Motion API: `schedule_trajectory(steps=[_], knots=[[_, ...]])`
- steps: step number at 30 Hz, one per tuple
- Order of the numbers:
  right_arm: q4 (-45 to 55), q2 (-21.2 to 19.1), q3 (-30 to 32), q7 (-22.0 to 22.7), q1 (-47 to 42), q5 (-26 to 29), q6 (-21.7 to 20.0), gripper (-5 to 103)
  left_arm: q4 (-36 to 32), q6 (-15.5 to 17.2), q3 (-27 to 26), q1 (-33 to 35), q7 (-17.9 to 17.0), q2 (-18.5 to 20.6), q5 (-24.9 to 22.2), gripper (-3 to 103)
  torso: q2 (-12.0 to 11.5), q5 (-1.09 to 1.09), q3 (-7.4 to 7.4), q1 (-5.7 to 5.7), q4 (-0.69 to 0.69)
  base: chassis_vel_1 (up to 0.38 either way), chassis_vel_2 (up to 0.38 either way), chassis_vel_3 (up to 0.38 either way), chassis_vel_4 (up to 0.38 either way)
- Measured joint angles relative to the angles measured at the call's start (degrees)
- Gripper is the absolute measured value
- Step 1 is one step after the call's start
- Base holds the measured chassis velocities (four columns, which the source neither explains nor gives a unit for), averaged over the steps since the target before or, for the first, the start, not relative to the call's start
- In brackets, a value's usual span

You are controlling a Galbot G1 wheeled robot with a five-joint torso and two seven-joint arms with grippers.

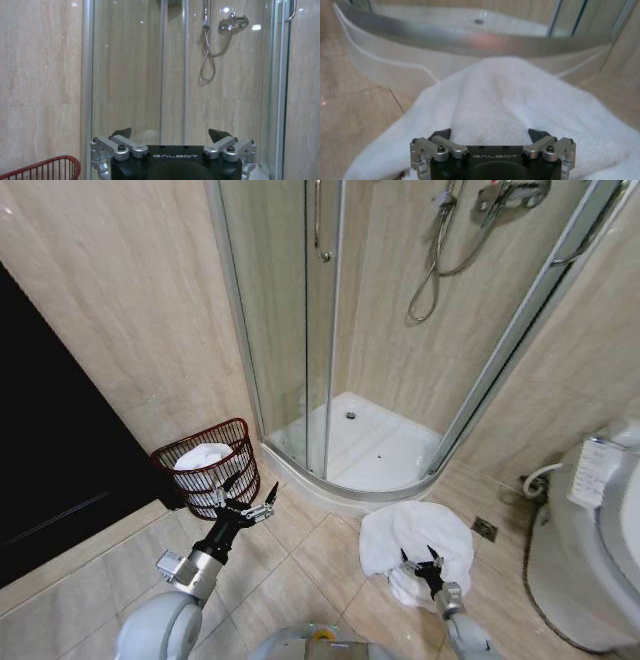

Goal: Discard the used towel into the hamper.

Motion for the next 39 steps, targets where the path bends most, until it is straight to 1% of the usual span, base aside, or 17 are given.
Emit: schedule_trajectory(steps=[1, 6, 8, 10, 16, 18, 21, 25, 28, 29, 30, 32, 33, 35, 37, 39], knots=[[-1.21, -0.06, -0.16, -0.55, 1.09, 0.28, -0.62, 100, 0.00, 0.00, 0.00, 0.00, 0.00, 0.00, 0.00, 100, 0.00, -0.01, 0.00, 0.00, 0.00, 0.000, 0.000, 0.000, 0.000], [-6.09, 0.52, 0.10, -2.43, 5.04, 0.71, -1.11, 100, 0.00, 0.00, 0.00, 0.00, 0.00, 0.00, 0.00, 100, 0.06, 0.00, 0.04, 0.02, 0.02, 0.000, 0.000, 0.000, 0.000], [-7.62, 0.74, 0.21, -2.95, 5.95, 0.94, -0.81, 100, 0.00, 0.00, 0.00, 0.00, 0.00, 0.00, 0.00, 100, 0.08, 0.00, 0.05, 0.03, 0.02, 0.000, 0.000, 0.000, 0.000], [-11.63, 1.19, 0.45, -4.00, 7.82, 1.42, 0.27, 100, 0.00, 0.00, 0.00, 0.00, 0.00, 0.00, 0.00, 100, 0.15, 0.00, 0.09, 0.05, 0.02, 0.000, 0.000, 0.000, 0.000], [-15.88, 1.67, 0.69, -4.55, 9.23, 1.73, 2.27, 100, 0.00, 0.00, 0.00, 0.00, 0.00, 0.00, 0.00, 100, 0.26, 0.00, 0.16, 0.09, 0.02, 0.000, 0.000, 0.000, 0.000], [-16.55, 1.87, 0.48, -3.75, 9.36, 1.30, 4.19, 100, 0.00, 0.00, 0.00, 0.01, 0.00, 0.00, 0.00, 100, 0.30, 0.01, 0.19, 0.11, 0.02, 0.000, 0.000, 0.000, 0.000], [-16.13, 1.84, -0.10, -2.72, 9.01, 1.33, 5.13, 100, 0.00, 0.00, 0.00, 0.00, 0.00, 0.00, 0.00, 100, 0.35, 0.00, 0.22, 0.13, 0.02, 0.000, 0.000, 0.000, 0.000], [-16.39, 2.08, -0.16, -2.39, 8.96, 1.72, 5.61, 100, 0.00, 0.00, 0.00, 0.00, 0.00, 0.00, 0.00, 100, 0.38, 0.00, 0.25, 0.14, 0.02, 0.000, 0.000, 0.000, 0.000], [-18.16, 3.16, 0.38, -2.05, 9.43, 1.82, 7.23, 100, 0.00, 0.00, 0.00, 0.00, 0.00, 0.00, 0.00, 100, 0.42, -0.01, 0.27, 0.16, 0.02, 0.000, 0.000, 0.000, 0.000], [-18.51, 3.60, 0.51, -0.71, 9.45, 0.85, 8.25, 100, 0.00, 0.00, 0.00, 0.00, 0.00, 0.00, 0.00, 100, 0.43, 0.01, 0.28, 0.16, 0.02, 0.000, 0.000, 0.000, 0.000], [-18.51, 3.60, 0.51, -0.71, 9.45, 0.85, 8.25, 100, 0.00, 0.00, 0.00, 0.00, 0.00, 0.00, 0.00, 100, 0.43, 0.01, 0.28, 0.16, 0.02, 0.000, 0.000, 0.000, 0.000], [-18.76, 3.90, 0.42, 2.36, 9.31, -1.98, 11.43, 100, 0.00, 0.00, 0.00, 0.00, 0.00, 0.00, 0.00, 100, 0.46, 0.02, 0.30, 0.17, 0.02, 0.000, 0.000, 0.000, 0.000], [-18.76, 3.90, 0.42, 2.36, 9.31, -1.98, 11.43, 100, 0.00, 0.00, 0.00, 0.00, 0.00, 0.00, 0.00, 100, 0.46, 0.02, 0.30, 0.17, 0.02, 0.000, 0.000, 0.000, 0.000], [-18.81, 3.72, 0.23, 4.65, 9.18, -4.63, 13.49, 100, 0.00, 0.00, 0.00, 0.00, 0.00, 0.00, 0.00, 100, 0.47, 0.02, 0.31, 0.17, 0.02, 0.000, 0.000, 0.000, 0.000], [-18.44, 3.19, -0.06, 6.67, 8.93, -6.64, 14.05, 100, 0.00, 0.00, 0.00, 0.00, 0.00, 0.00, 0.00, 100, 0.50, 0.00, 0.32, 0.18, 0.02, 0.000, 0.000, 0.000, 0.000], [-18.32, 3.11, 0.00, 7.22, 8.85, -7.01, 14.26, 100, 0.00, 0.00, 0.00, 0.00, 0.00, 0.00, 0.00, 100, 0.51, -0.01, 0.32, 0.18, 0.02, 0.000, 0.000, 0.000, 0.000]])
